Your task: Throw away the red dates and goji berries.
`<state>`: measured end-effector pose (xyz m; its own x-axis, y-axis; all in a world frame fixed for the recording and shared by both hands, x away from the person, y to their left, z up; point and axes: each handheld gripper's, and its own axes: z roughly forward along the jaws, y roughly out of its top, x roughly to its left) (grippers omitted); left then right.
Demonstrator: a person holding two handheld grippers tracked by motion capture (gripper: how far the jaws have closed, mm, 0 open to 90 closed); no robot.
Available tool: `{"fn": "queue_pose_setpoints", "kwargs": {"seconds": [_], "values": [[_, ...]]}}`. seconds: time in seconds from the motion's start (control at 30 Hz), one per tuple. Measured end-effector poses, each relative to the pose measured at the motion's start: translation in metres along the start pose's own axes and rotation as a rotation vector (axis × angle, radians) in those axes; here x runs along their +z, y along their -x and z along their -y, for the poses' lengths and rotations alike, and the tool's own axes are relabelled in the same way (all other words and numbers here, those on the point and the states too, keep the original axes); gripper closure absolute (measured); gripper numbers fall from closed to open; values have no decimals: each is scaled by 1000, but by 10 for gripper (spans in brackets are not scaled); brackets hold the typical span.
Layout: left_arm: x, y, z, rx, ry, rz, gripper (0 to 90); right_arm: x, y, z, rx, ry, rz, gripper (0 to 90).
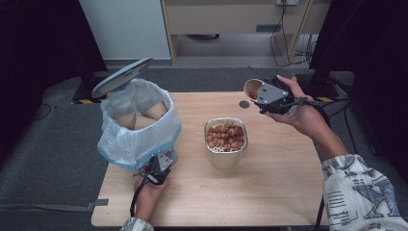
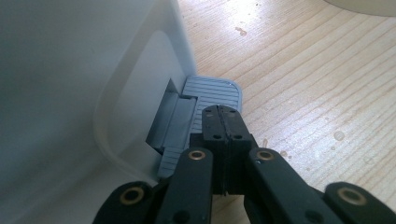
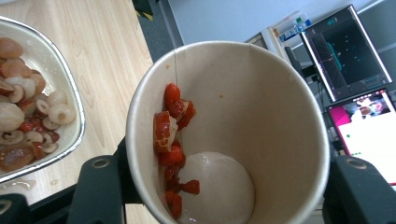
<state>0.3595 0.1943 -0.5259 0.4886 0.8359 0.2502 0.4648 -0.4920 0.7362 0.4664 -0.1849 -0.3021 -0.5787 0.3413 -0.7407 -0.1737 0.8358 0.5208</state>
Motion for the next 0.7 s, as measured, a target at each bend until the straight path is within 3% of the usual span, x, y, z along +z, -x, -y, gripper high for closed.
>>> {"fn": "queue_pose_setpoints", "kwargs": {"seconds": [0.37,0.7], "values": [[0,0,0,0,0,1,892,-5,6,14,114,39,-42,382],[0,0,0,4,-3,1,891,-10,8,27,160,41,-61,381]]}}
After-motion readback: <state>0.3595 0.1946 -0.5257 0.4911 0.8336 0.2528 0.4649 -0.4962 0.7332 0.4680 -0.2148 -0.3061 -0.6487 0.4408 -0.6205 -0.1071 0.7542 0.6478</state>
